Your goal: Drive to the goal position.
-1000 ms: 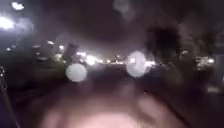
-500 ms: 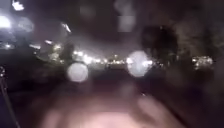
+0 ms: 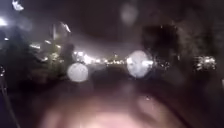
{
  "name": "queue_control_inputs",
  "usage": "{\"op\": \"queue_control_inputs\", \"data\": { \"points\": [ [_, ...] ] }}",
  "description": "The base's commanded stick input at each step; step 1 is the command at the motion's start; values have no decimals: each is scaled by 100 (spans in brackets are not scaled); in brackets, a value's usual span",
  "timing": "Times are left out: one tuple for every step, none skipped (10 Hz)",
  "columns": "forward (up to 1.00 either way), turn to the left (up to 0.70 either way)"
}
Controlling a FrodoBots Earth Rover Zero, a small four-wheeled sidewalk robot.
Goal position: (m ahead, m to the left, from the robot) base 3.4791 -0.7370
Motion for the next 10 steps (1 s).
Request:
{"op": "queue_control_inputs", "data": {
  "points": [
    [50, 0],
    [50, 0],
    [50, 0],
    [50, 2],
    [50, 4],
    [50, 2],
    [50, 0],
    [50, 0],
    [50, 0],
    [50, 10]
  ]
}}
